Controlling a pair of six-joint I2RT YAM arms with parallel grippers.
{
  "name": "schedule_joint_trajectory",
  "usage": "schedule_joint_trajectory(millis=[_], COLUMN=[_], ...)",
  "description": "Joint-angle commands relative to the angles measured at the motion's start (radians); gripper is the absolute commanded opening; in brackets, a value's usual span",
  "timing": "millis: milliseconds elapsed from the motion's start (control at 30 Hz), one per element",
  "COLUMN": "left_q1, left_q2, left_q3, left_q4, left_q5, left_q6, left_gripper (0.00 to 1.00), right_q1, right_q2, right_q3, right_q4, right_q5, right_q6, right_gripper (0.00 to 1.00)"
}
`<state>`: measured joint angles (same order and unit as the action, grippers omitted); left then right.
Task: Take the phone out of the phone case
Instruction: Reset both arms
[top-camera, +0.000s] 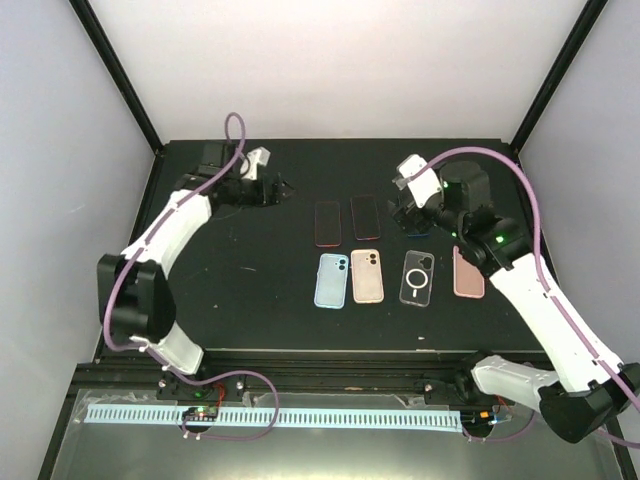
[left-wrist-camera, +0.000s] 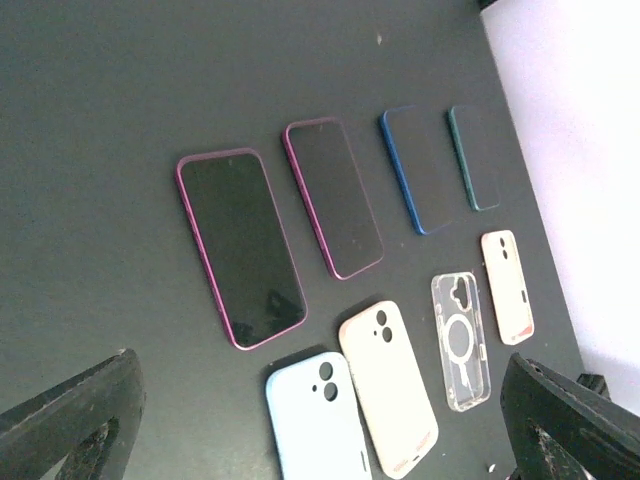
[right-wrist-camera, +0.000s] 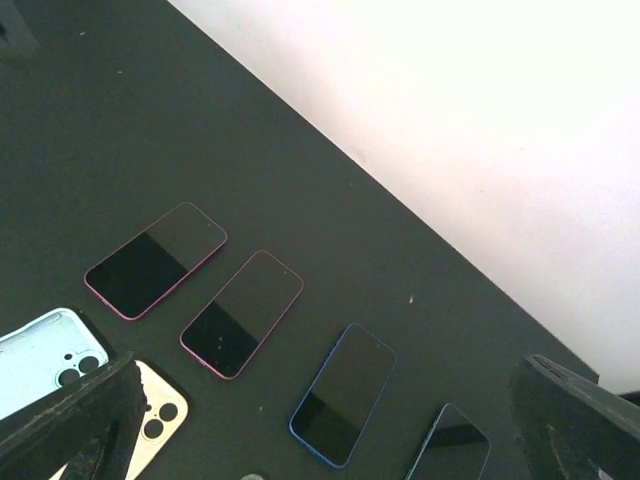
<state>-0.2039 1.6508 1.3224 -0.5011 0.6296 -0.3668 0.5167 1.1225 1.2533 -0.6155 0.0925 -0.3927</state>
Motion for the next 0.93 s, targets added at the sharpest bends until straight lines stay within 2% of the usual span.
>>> schedule_joint_trajectory(millis=[0,133,233,367,567,733,900], left_q1=[0.070,0.159,0.210,0.220,0.220,0.219,0.221], left_q2=[-0.112,-0.177,-0.249,-0.355,-0.495,-0.539,-0.555], left_q3=[0.088,0.149,0.135,0.051,-0.130,-0.221,-0.241], left_q4=[-0.168,-0.271,-0.294,-0.280,-0.224,-0.198,-0.171], left_q5=[0.027,0.069,0.032,-0.099,-0.176,-0.217,-0.210], left_q6=[0.191,0.321,0.392,0.428,0.454,0.469,0.452], left_gripper=[0.99,0.99,0.99,0.99,0.99,0.99,0.99], right_q1=[-0.085,-0.217,-0.345,-0.475,-0.647,-0.687,-0.720], right_q2=[-0.035,-0.052,-0.055,-0.064,-0.045,-0.047,-0.063], right_q3=[0.031,0.013,-0.009,-0.080,-0.205,-0.275,-0.329], right_q4=[-0.073,-0.113,-0.151,-0.160,-0.145,-0.111,-0.068], right_q5=[-0.133,-0.269,-0.378,-0.483,-0.614,-0.649,-0.663], right_q6=[0.058,0.082,0.094,0.102,0.100,0.103,0.135], right_gripper=[1.00,1.00,1.00,1.00,1.00,1.00,1.00])
